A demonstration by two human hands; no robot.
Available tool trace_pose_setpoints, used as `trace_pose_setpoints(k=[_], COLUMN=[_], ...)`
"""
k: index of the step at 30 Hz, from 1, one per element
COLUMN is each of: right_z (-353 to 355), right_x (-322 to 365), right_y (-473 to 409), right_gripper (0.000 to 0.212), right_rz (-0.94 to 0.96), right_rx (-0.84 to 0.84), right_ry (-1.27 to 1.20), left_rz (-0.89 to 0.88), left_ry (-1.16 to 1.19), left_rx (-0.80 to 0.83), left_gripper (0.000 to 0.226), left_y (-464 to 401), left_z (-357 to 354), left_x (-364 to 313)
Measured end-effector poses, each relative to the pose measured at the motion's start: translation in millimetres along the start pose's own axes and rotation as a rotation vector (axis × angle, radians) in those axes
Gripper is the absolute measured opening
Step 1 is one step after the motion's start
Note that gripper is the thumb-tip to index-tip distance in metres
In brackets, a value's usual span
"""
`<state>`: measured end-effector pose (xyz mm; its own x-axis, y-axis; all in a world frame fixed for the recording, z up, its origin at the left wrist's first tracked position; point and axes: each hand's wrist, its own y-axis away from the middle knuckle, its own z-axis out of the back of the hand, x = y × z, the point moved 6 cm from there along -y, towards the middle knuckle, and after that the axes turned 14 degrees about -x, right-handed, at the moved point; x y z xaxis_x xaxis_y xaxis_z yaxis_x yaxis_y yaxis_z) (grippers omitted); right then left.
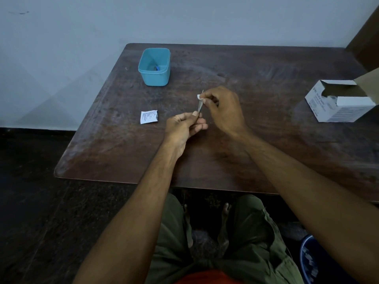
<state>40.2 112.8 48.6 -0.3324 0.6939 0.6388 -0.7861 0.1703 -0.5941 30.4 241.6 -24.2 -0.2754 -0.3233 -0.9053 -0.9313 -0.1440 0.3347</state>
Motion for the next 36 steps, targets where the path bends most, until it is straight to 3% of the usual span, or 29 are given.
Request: trace_pose_setpoints(k=[6, 13, 19, 30, 36], right_z=[-8, -4, -10, -12, -9], right_x=[-7, -27, -19, -30, -26], right_y=[23, -6, 21, 30, 31], right_gripper=[0.016, 0.013, 0.014, 0.011, 0.012], right_rz=[-0.023, -0.259, -0.176, -0.382, -0.432], right_rx=[0.087, -0.01, 0.067, 0.068, 0.052], right_ry=[-0.065, -0.183, -0.139, -0.292, -0.356], left_rz=[-0.053, -0.109, -0.122, -0.196, -0.154], left_ry=[-0.031, -0.135, -0.132, -0.206, -0.2], left_rx=[0.014, 0.025, 0.023, 0.036, 0.027], left_gripper=[0.015, 0.014, 0.017, 0.014, 0.013], left_y=[2, 4, 1, 7, 9], left_z=[-2, -6, -5, -6, -5], left_x=[-1, 1, 0, -2, -4])
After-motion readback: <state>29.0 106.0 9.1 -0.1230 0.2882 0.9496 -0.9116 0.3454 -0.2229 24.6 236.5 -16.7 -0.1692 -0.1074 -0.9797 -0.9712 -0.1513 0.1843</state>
